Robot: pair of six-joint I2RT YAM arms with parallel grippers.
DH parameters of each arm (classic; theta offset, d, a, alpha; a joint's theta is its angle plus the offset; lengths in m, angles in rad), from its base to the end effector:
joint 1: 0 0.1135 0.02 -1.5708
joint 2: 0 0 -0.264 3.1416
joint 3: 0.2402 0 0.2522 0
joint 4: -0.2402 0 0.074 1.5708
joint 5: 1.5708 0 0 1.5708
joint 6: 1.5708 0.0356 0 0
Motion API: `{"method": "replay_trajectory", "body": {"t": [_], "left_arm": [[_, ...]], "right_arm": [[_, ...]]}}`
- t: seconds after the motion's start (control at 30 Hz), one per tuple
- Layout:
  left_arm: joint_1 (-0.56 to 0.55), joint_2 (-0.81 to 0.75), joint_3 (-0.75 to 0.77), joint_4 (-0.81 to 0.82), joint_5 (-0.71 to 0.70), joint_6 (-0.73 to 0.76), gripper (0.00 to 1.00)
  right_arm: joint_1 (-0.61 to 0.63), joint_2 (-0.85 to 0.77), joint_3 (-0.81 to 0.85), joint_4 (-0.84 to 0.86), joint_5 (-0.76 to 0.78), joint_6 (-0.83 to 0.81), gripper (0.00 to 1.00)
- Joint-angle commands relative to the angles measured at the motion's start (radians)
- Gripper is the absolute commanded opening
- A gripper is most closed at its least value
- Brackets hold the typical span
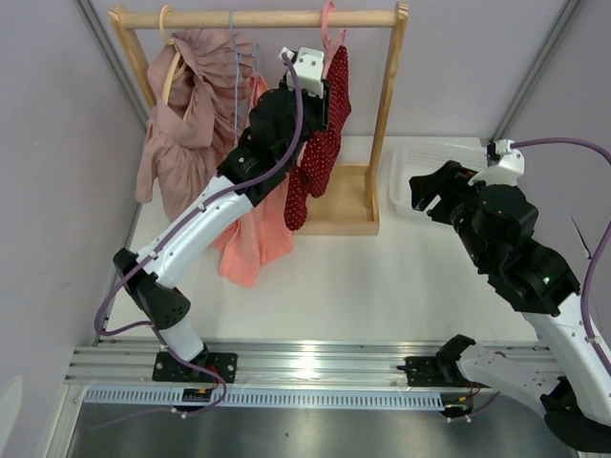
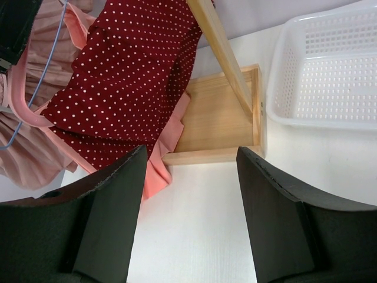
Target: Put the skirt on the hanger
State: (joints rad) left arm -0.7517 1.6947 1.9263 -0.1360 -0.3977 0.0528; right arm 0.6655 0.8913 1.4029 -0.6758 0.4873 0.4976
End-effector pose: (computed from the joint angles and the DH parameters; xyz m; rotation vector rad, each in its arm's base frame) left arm 0.2897 -0.2519 0.5003 0.2724 1.4634 -0.2724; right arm 0.1223 0.0748 0.4739 0.2143 1.7222 0.4382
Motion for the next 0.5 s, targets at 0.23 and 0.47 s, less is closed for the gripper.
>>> {"method": "replay_trajectory", "body": {"t": [0.23, 0.47], "left_arm": [[-0.005, -0.202, -0.015, -0.091, 0.04, -0.002, 0.6], [-0.005, -0.571, -0.385, -0.197, 0.066, -0.105, 0.7]], "right_arm": [[-0.012, -0.015, -0.025, 0.033, -0.041, -0.025, 0.77], [-0.018, 0.015, -0.033, 0.005, -0.119, -0.022, 0.99]]}}
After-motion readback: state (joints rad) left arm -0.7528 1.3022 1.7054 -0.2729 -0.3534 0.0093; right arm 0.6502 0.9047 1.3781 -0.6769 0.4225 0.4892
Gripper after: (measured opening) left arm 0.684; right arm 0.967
